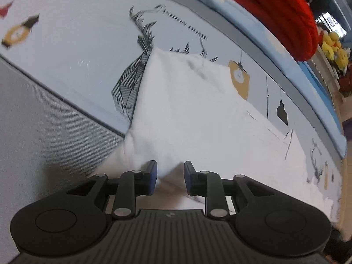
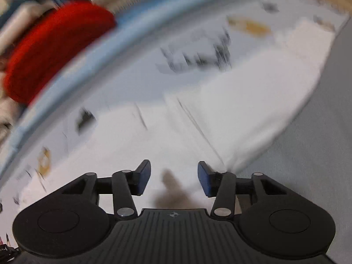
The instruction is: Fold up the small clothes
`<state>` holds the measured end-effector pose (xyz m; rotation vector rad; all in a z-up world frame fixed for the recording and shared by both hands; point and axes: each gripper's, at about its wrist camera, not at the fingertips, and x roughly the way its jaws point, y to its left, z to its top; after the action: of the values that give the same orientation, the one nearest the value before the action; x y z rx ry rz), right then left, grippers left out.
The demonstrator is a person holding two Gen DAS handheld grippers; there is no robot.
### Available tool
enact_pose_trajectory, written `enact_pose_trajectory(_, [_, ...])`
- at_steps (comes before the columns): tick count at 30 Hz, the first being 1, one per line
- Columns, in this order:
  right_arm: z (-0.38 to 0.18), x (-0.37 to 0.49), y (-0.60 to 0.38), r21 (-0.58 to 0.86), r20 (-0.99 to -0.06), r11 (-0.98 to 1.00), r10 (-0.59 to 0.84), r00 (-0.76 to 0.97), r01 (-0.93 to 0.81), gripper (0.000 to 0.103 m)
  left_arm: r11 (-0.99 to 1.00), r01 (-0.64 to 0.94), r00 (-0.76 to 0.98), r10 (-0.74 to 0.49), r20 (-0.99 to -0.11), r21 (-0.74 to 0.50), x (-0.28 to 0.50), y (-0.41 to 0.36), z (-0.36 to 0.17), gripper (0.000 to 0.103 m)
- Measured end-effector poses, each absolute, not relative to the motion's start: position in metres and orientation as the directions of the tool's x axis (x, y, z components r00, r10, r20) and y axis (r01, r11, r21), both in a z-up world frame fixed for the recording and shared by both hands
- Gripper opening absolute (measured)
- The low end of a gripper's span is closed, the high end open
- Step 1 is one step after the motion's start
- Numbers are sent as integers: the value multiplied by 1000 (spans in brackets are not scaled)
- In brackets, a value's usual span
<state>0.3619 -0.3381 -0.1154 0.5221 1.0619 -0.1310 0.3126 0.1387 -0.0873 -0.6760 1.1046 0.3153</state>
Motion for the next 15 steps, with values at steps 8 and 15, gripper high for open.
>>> enact_pose_trajectory(8, [-100, 361, -341, 390, -823, 858, 162, 544, 335, 49, 800, -495, 478, -74, -875, -338, 317, 126, -71, 37])
enact_pose_trajectory(15, [-125, 369, -355, 346, -892, 836, 152, 426, 426, 49, 810, -485, 473, -74, -878, -329, 320, 121, -72, 37])
